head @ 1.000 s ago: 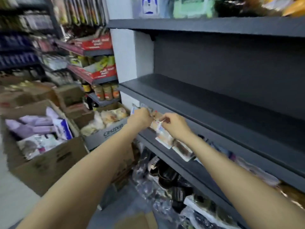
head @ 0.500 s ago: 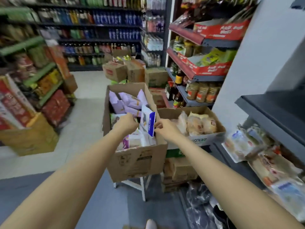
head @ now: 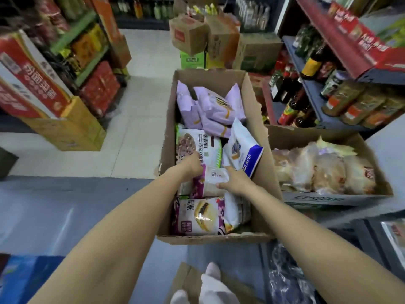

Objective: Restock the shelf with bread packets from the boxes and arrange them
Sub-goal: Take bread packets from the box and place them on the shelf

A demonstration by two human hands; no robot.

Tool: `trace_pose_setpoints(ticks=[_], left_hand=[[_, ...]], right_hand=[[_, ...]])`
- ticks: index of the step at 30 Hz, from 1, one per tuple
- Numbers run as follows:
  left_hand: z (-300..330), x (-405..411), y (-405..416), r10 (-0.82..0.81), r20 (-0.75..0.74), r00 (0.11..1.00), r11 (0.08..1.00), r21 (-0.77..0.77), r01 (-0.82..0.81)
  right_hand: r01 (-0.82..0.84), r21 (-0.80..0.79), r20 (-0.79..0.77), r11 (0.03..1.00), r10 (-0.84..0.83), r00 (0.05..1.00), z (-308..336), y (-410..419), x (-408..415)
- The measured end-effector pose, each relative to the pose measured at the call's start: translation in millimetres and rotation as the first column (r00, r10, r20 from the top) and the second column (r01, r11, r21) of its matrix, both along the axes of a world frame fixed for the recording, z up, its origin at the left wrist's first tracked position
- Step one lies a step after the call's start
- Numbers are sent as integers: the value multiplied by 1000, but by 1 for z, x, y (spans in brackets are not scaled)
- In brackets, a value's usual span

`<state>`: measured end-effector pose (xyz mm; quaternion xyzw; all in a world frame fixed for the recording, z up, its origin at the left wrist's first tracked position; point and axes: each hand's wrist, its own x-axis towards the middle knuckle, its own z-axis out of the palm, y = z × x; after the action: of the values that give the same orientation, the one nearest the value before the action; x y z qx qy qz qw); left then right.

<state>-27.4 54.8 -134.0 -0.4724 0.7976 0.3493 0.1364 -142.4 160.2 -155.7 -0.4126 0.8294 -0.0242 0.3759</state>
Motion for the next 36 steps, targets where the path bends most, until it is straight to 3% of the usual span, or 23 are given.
trace_pose_setpoints(ticks=[5,8,12,14,18,20,23,25,28,32,36], left_hand=[[-29,-3,-4,-32,-92,995,998,48,37],[-31,0,-5,81,-133,988,997,16,-79],[-9,-6,-5,76,-254,964,997,-3,-79],[7,-10,-4,29,-333,943,994,-92,-63],[48,-15,-7,-223,-499,837,955,-284,85],[68,-15,-9,-236,-561,794,956,-279,87],[103,-11,-2,-104,-707,700,993,-115,32],[129,-13,10,-39,-802,597,997,5,73],[163,-23,31,-11,-880,474,988,63,140],[198,-50,73,-5,-883,469,952,140,272],[236,-80,138,37,-891,453,887,238,395]], right_hand=[[-4,-81,-190,997,-12,982,-9,6,-3],[73,-150,-131,986,-93,987,2,13,-13],[196,-338,-19,921,-215,976,21,24,-24],[311,-479,121,821,-290,949,35,29,-23],[488,-664,352,567,-339,873,70,39,-20],[605,-694,495,391,-350,795,87,45,-20],[749,-630,677,203,-329,659,111,56,-22],[795,-591,734,140,-315,601,132,63,-22],[820,-572,775,32,-308,552,158,76,-19],[720,-693,679,27,-312,665,203,116,-5],[615,-788,568,-39,-432,700,244,187,-3]])
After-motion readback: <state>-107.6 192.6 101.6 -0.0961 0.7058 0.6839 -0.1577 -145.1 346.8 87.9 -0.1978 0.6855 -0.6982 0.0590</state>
